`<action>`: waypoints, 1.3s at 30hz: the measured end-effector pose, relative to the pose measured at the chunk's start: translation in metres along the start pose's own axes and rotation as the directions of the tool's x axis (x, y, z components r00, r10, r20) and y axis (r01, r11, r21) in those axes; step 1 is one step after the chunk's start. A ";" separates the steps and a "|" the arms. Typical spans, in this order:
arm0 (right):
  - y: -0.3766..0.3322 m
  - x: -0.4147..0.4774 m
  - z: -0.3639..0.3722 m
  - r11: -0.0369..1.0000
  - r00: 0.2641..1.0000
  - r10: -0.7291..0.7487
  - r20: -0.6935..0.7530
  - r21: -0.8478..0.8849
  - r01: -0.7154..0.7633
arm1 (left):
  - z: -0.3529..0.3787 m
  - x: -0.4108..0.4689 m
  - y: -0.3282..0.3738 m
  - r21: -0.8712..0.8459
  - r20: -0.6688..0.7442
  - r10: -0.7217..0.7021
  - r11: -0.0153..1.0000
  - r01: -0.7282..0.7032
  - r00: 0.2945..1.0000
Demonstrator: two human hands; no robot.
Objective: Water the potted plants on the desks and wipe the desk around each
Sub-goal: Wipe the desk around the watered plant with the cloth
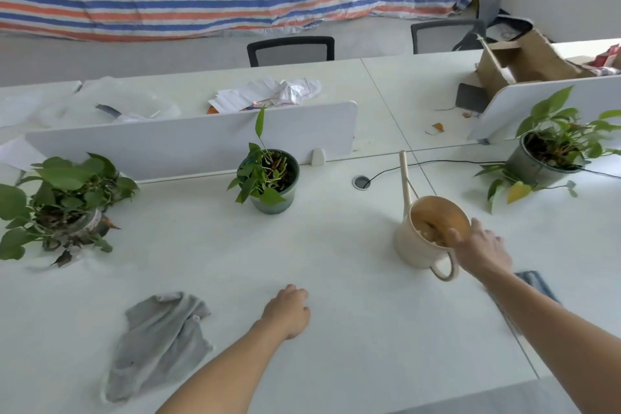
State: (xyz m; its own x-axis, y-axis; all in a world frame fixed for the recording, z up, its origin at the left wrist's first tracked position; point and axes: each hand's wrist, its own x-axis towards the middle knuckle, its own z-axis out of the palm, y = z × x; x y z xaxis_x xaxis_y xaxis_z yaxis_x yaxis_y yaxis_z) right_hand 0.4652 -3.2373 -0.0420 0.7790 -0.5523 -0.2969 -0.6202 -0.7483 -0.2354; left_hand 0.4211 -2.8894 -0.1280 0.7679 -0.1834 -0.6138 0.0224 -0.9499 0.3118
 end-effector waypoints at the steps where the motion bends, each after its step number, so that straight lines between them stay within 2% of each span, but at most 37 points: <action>1: -0.007 -0.005 -0.002 0.999 0.997 -0.042 -0.066 -0.018 0.041 | -0.002 -0.003 -0.008 -0.015 -0.087 0.004 1.000 -0.006 0.996; 3: -0.029 -0.020 -0.003 0.993 0.981 -0.118 -0.157 -0.018 0.116 | -0.010 -0.011 -0.033 -0.003 -0.254 0.003 1.000 -0.004 0.967; 7: -0.087 -0.059 0.024 0.971 0.963 -0.240 -0.122 -0.017 0.240 | -0.021 -0.038 -0.119 0.091 -0.445 0.000 0.995 0.046 0.895; 11: -0.125 -0.098 0.091 0.954 0.954 -0.301 0.015 -0.014 0.301 | 0.004 -0.072 -0.229 0.215 -0.359 -0.027 0.970 0.111 0.933; 12: -0.127 -0.106 0.111 0.947 0.947 -0.318 0.050 -0.021 0.319 | 0.015 -0.081 -0.250 0.253 -0.307 -0.009 0.963 0.091 0.952; 15: -0.112 -0.122 0.157 0.936 0.935 -0.332 0.127 -0.075 0.343 | 0.044 -0.095 -0.283 0.376 -0.290 0.124 0.927 -0.006 0.949; 17: -0.088 -0.129 0.179 0.936 0.938 -0.303 0.166 -0.130 0.326 | 0.046 -0.092 -0.281 0.421 -0.201 0.163 0.905 -0.065 0.966; 20: -0.049 -0.135 0.193 0.917 0.935 -0.325 0.143 -0.194 0.349 | 0.046 -0.075 -0.248 0.475 -0.053 0.231 0.862 -0.179 0.972; 23: -0.038 -0.134 0.196 0.923 0.943 -0.313 0.115 -0.199 0.331 | 0.043 -0.052 -0.182 0.467 -0.094 0.396 0.828 -0.311 0.913; 25: -0.046 -0.131 0.198 0.927 0.945 -0.314 0.094 -0.187 0.326 | 0.036 -0.037 -0.147 0.418 -0.061 0.443 0.825 -0.380 0.895; 28: -0.073 -0.129 0.200 0.891 0.898 -0.441 -0.010 -0.129 0.436 | 0.016 -0.025 -0.146 0.288 -0.248 0.468 0.872 -0.397 0.848; 30: -0.102 -0.140 0.208 0.817 0.815 -0.574 -0.077 -0.115 0.564 | 0.000 -0.028 -0.175 0.222 -0.443 0.410 0.912 -0.345 0.797; 31: -0.119 -0.151 0.216 0.767 0.765 -0.641 -0.063 -0.110 0.633 | -0.006 -0.030 -0.192 0.219 -0.521 0.355 0.934 -0.281 0.776; 34: -0.158 -0.198 0.262 0.559 0.563 -0.823 0.075 -0.065 0.827 | -0.020 -0.027 -0.231 0.167 -0.553 0.127 0.985 -0.040 0.823; 36: -0.159 -0.230 0.292 0.443 0.446 -0.880 0.161 -0.056 0.895 | -0.018 -0.019 -0.248 0.134 -0.537 -0.007 0.987 0.094 0.843; 37: -0.151 -0.236 0.298 0.428 0.431 -0.880 0.200 -0.059 0.902 | -0.013 -0.010 -0.252 0.098 -0.555 -0.083 0.982 0.164 0.828; 39: -0.126 -0.225 0.295 0.468 0.471 -0.858 0.208 -0.063 0.881 | -0.006 0.004 -0.253 0.011 -0.571 -0.208 0.965 0.261 0.794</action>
State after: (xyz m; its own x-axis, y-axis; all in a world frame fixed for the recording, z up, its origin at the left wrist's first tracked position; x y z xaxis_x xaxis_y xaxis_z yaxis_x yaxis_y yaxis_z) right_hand 0.3411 -2.9101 -0.2182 0.8793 0.4582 -0.1302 0.4018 -0.8603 -0.3138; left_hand 0.4225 -2.6485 -0.2044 0.9707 0.1966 -0.1381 0.2148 -0.9676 0.1324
